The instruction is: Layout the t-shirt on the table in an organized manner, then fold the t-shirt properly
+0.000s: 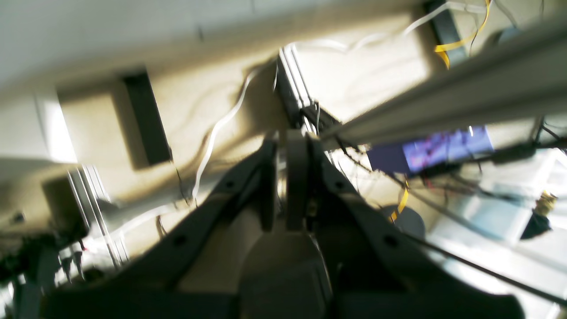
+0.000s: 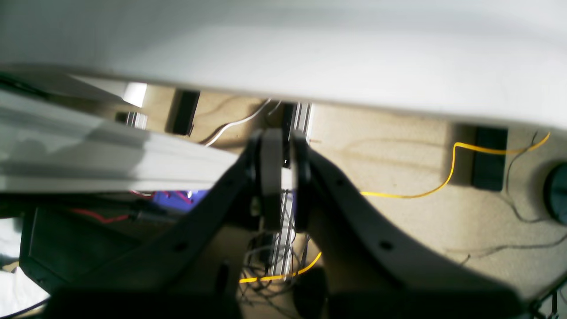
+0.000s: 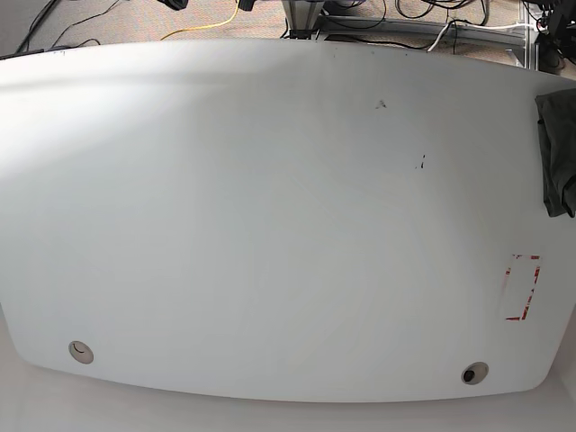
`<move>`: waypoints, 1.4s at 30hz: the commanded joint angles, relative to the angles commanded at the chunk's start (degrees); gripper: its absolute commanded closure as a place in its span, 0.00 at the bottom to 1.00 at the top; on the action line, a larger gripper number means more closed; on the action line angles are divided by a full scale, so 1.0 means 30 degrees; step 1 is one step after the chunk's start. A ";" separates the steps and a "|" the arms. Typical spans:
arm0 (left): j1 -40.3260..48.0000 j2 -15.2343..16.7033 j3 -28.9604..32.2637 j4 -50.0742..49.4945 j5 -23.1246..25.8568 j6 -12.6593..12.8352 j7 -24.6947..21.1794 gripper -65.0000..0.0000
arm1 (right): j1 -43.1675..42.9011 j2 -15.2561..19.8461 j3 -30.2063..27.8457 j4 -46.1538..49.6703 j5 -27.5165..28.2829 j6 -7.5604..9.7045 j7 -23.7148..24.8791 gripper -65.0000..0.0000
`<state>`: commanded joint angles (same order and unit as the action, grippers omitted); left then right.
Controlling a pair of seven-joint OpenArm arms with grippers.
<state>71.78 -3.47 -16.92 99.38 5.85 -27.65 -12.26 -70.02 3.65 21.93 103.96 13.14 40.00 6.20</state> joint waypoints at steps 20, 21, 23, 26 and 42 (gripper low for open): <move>-0.8234 -0.0059 0.0205 -1.2454 0.0147 0.0117 0.0059 0.97 | 0.6886 0.0967 -0.0381 -1.3978 -0.2872 0.0000 0.0703 0.96; -0.8703 -0.0088 0.0205 -1.3187 0.0147 0.0117 0.0059 0.97 | 0.7267 0.0967 -0.0352 -1.4418 -0.3136 0.0000 0.0703 0.96; -0.9553 -0.0088 0.0205 -1.4535 0.0147 0.0117 0.0059 0.97 | 0.7795 0.0938 -0.0352 -1.5033 -0.3546 0.0000 0.0703 0.96; -1.0784 -0.0117 0.0205 -1.6850 0.0147 0.0117 0.0059 0.97 | 0.8410 0.0879 -0.0352 -1.6000 -0.4161 0.0000 0.0703 0.96; -1.6733 -0.1201 0.0615 -2.6432 0.0147 0.2286 0.0059 0.97 | 1.3656 0.0938 -0.0352 -2.2799 -0.4601 0.0000 0.0703 0.96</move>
<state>21.58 -7.08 -15.08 20.09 6.29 -20.79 -12.09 -29.05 6.46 20.88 35.56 -0.66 40.00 8.31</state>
